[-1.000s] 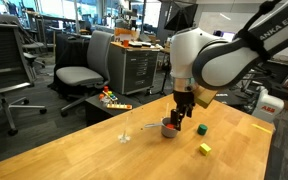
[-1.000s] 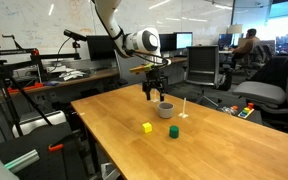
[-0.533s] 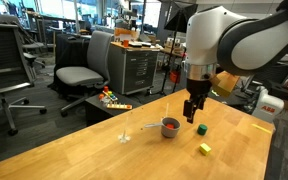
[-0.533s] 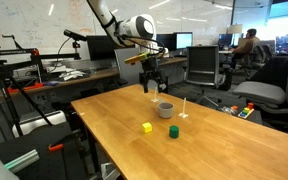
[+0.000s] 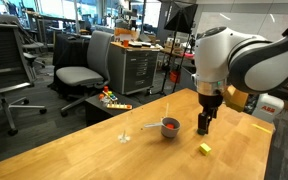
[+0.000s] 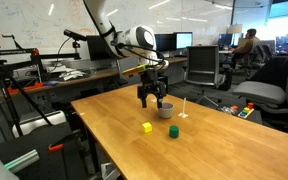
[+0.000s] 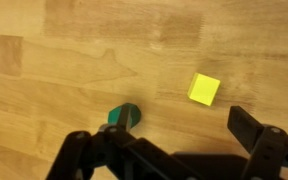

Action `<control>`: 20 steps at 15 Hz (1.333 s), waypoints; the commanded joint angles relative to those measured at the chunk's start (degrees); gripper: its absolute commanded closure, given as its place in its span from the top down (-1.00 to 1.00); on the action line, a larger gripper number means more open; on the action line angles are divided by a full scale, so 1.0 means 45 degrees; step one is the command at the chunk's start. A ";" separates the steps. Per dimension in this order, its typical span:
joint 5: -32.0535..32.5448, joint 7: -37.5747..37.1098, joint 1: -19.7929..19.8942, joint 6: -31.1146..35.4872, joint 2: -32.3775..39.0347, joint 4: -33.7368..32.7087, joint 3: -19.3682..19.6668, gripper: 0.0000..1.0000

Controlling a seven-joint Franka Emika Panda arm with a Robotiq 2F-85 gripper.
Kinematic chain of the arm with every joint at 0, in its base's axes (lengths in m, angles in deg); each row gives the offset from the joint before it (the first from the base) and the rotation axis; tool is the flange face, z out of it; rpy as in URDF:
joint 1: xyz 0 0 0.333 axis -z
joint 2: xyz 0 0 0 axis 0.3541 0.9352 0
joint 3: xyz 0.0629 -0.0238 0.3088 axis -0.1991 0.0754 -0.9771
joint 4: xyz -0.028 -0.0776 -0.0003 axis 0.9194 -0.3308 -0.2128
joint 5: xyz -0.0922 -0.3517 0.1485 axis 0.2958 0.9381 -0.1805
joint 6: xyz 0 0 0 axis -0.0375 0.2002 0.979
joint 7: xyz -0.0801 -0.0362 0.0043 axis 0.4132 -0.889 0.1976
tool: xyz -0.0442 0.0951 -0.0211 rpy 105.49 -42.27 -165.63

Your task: Put the blocks in the cup

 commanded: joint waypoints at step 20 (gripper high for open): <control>-0.0103 -0.0321 -0.0226 0.0499 0.2487 -0.0680 -0.0101 1.00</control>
